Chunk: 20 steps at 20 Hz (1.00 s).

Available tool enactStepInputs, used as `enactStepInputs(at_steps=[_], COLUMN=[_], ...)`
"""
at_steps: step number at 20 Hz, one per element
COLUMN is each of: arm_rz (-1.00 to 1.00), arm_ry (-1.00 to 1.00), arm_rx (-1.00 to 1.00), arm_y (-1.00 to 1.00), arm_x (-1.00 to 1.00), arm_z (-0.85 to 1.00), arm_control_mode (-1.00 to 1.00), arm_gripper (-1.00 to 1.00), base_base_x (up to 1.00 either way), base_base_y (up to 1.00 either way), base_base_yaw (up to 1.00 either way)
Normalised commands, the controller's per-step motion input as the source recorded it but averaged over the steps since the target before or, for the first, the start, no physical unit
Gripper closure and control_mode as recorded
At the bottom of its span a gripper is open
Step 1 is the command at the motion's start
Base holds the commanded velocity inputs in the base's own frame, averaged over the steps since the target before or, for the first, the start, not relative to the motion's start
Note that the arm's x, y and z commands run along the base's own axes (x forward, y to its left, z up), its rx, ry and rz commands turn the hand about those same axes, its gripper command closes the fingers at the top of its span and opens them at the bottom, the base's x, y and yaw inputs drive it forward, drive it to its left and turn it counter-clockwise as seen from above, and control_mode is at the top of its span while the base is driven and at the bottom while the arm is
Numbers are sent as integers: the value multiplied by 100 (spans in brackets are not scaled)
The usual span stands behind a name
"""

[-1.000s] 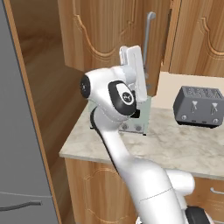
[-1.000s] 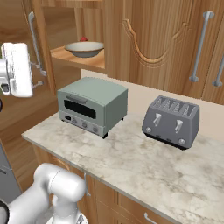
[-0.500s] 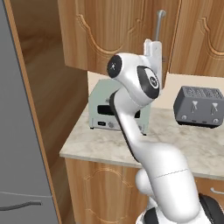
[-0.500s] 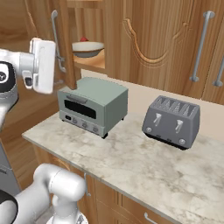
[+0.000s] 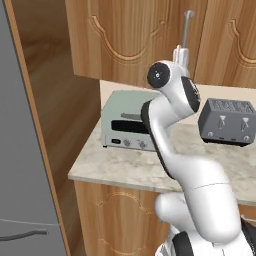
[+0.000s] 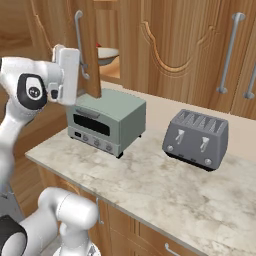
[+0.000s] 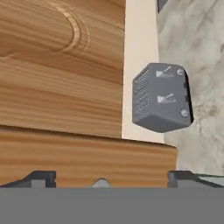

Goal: Pick the mug and place it in the sink. Pick the bowl and place it in the open cabinet and then close the cabinet.

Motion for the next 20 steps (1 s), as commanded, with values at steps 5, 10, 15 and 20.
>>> enactStepInputs(at_steps=[5, 10, 15, 20], arm_rz=[15, 12, 8, 5], arm_ry=[-3, -2, 0, 0], arm_rx=[21, 21, 27, 26], arm_y=[-20, -13, 0, 0], arm_x=[100, 100, 100, 99], arm_z=[-43, -42, -73, -70], arm_control_mode=[-100, -100, -100, -100], arm_gripper=[-100, -100, -100, -100], base_base_x=[0, 0, 0, 0], base_base_y=[0, 0, 0, 0], base_base_yaw=[0, 0, 0, 0])
